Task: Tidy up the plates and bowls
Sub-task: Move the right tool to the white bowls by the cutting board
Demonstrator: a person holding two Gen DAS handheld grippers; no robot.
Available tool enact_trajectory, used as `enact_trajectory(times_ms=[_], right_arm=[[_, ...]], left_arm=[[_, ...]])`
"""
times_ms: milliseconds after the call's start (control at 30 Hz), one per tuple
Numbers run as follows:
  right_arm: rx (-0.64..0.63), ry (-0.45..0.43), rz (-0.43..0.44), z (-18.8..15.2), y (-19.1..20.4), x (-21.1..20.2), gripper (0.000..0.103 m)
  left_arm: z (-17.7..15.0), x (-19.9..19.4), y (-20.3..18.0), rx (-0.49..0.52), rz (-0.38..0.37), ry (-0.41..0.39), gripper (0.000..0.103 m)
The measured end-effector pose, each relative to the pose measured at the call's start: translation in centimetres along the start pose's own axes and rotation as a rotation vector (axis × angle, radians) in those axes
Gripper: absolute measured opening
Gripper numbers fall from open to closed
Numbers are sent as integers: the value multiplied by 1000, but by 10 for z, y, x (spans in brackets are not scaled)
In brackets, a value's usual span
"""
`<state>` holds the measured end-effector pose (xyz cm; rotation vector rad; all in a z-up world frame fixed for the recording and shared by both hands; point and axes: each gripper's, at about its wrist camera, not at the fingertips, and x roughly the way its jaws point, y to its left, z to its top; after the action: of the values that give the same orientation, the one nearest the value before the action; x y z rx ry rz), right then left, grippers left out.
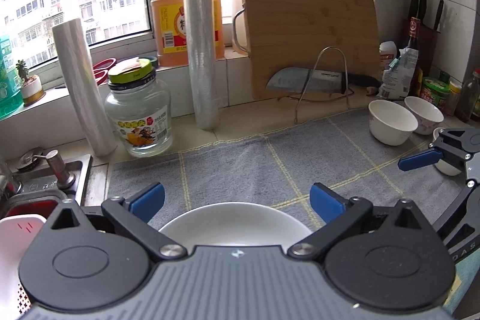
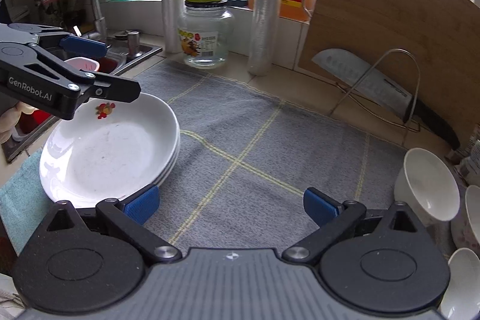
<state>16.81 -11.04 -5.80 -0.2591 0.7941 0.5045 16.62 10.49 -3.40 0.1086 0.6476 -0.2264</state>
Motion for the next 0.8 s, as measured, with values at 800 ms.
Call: enact_trajectory(times_ms=[800], right_arm=[[72, 2, -119, -140, -216, -91, 103]], left_arm=[[20, 75, -267, 14, -297, 104, 102]])
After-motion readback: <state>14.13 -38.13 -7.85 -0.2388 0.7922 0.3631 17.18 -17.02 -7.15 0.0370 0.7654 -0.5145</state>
